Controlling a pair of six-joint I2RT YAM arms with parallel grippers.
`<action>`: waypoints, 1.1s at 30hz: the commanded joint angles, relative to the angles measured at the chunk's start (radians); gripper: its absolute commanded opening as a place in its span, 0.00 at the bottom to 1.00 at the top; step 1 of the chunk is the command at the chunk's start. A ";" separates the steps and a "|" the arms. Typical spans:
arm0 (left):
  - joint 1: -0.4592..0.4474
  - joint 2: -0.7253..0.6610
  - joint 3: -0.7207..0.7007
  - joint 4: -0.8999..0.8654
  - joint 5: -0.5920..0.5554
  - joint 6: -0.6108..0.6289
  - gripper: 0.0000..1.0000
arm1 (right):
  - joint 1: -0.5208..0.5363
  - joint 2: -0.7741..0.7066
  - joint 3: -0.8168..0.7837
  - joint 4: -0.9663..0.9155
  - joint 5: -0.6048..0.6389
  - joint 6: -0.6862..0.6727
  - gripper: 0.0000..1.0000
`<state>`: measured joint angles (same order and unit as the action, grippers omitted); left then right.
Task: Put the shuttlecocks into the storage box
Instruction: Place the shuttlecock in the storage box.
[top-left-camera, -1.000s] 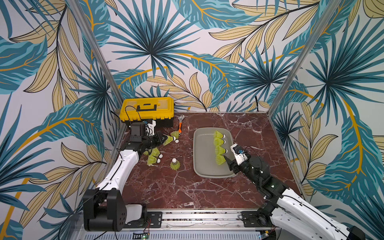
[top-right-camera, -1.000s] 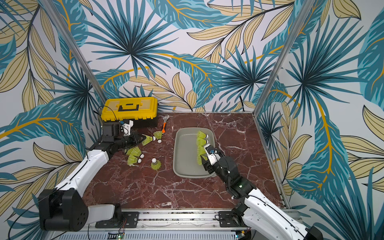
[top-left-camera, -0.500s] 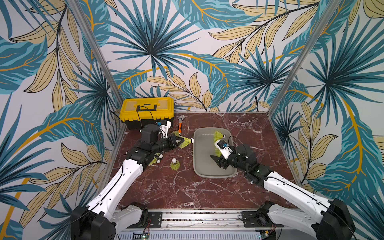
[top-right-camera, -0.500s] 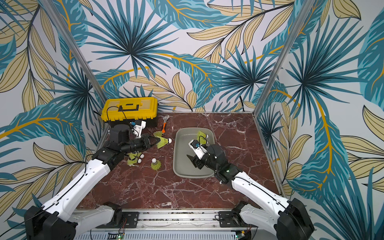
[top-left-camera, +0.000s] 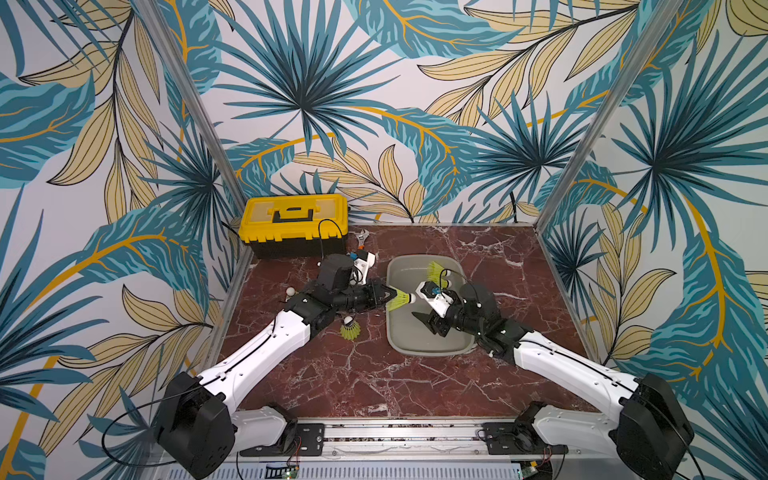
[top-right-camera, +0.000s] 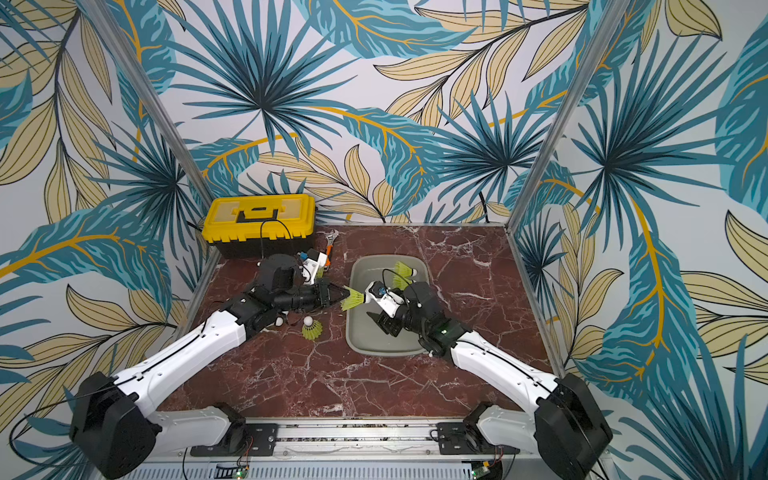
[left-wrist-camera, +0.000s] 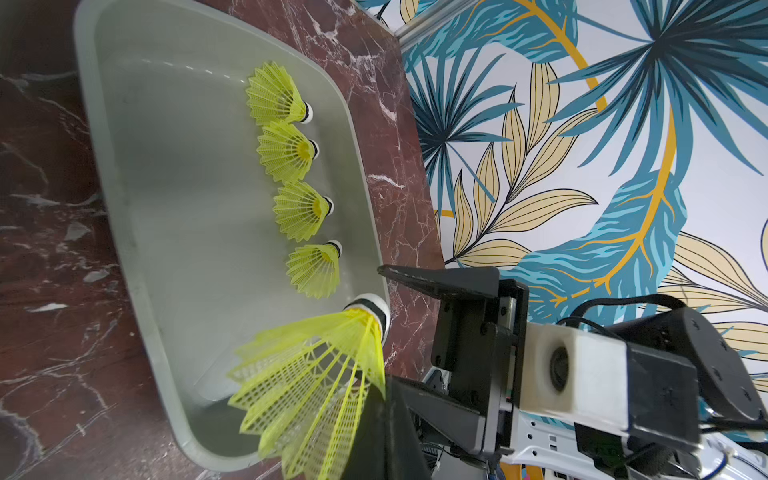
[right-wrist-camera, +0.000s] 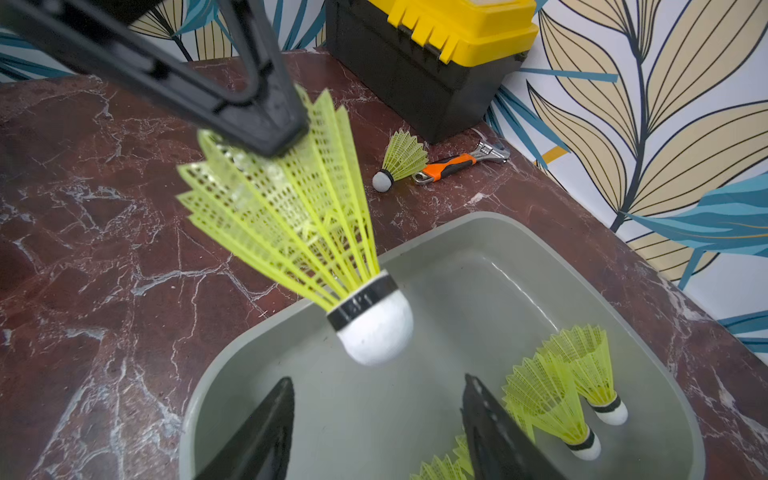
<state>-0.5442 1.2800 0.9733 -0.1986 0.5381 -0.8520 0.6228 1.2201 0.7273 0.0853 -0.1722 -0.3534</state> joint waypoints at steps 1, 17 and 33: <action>-0.022 0.012 0.022 0.046 -0.009 -0.004 0.00 | 0.002 0.010 0.014 0.013 0.002 -0.028 0.64; -0.041 0.050 0.030 0.047 0.009 -0.001 0.00 | 0.003 0.019 0.021 -0.035 -0.042 -0.094 0.55; -0.042 0.062 0.042 0.032 0.026 0.016 0.01 | 0.002 0.049 0.034 -0.068 -0.056 -0.134 0.24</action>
<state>-0.5823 1.3357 0.9749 -0.1726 0.5575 -0.8593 0.6228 1.2625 0.7471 0.0471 -0.2264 -0.4789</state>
